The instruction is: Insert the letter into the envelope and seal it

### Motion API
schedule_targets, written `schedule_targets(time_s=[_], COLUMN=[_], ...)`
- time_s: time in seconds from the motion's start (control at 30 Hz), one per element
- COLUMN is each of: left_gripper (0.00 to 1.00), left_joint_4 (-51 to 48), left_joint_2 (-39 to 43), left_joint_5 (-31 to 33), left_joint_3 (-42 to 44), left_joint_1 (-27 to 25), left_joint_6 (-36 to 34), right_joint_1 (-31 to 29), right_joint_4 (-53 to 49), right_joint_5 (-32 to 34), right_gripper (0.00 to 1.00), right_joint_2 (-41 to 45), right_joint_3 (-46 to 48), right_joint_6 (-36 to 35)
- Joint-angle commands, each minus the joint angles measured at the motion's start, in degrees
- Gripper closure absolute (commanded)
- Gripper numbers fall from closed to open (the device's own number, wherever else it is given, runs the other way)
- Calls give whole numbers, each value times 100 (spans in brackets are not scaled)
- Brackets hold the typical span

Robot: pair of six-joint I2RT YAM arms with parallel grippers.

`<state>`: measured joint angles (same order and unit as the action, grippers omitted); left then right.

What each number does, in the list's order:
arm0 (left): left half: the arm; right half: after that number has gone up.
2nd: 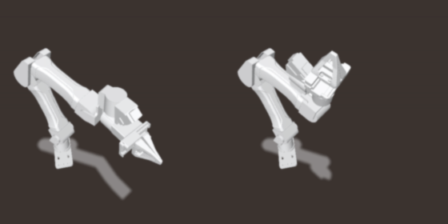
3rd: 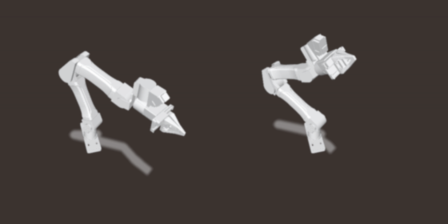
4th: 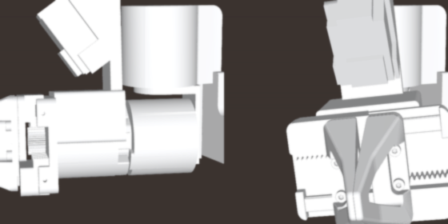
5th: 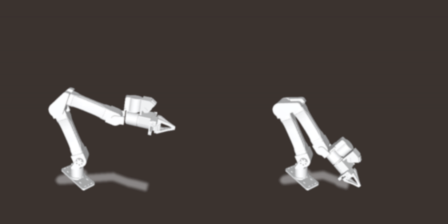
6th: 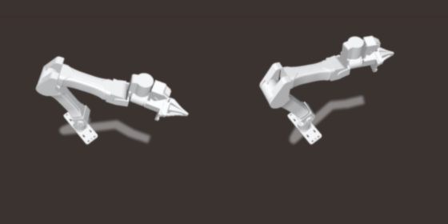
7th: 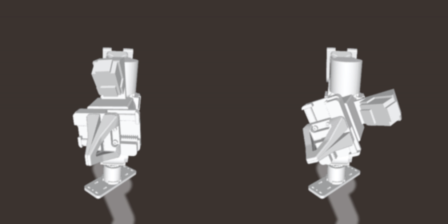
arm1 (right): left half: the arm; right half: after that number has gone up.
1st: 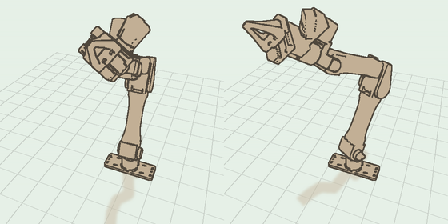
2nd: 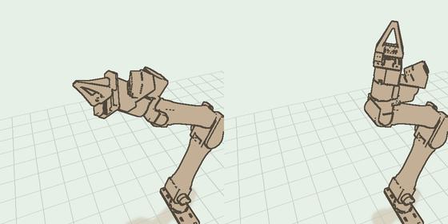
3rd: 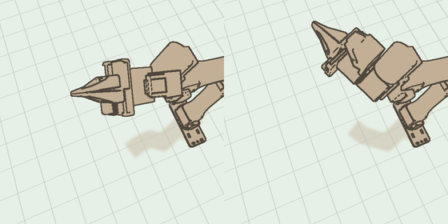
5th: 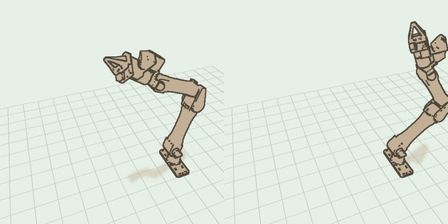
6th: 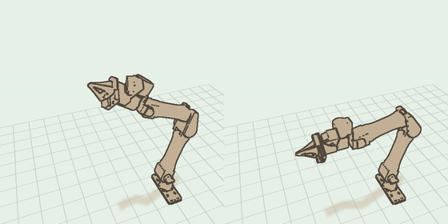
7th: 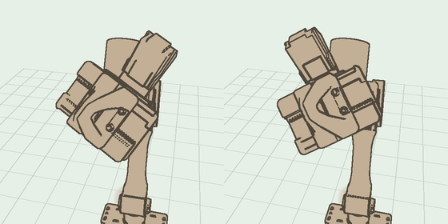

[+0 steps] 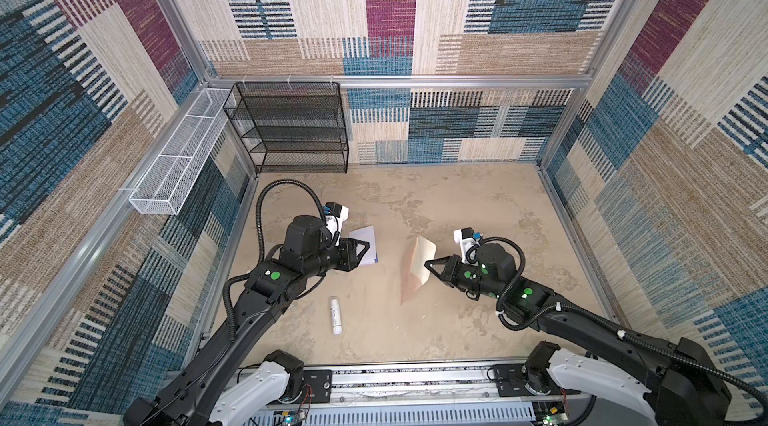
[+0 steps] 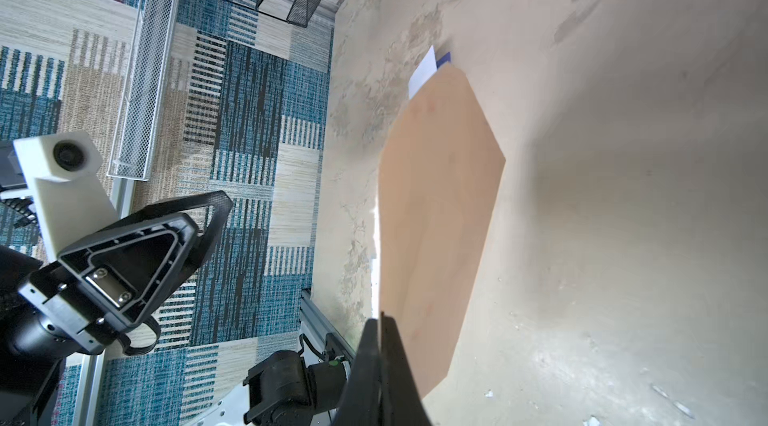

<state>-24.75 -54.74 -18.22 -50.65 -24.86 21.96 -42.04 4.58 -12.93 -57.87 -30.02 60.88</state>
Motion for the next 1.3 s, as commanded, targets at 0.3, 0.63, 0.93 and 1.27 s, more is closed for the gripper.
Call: schedule_targets(time_s=[0.3, 0.63, 0.93, 1.27], left_gripper=[55, 55, 55, 54], left_joint_4=[41, 151, 52, 99], left_joint_2=[0, 26, 95, 125], left_joint_5=[90, 109, 167, 178], left_joint_3=[125, 295, 285, 321], left_joint_1=[7, 3, 14, 8], left_joint_6=[-77, -60, -122, -95], right_joint_1=[-33, -208, -683, -1128], right_joint_4=[1023, 1148, 1329, 1054], right_joint_5=[872, 1034, 1568, 2262], right_gripper=[100, 94, 92, 90], right_joint_2=[-531, -731, -949, -836], right_joint_3=[1571, 1712, 1672, 1697], right_joint_6=[369, 546, 1088, 1603])
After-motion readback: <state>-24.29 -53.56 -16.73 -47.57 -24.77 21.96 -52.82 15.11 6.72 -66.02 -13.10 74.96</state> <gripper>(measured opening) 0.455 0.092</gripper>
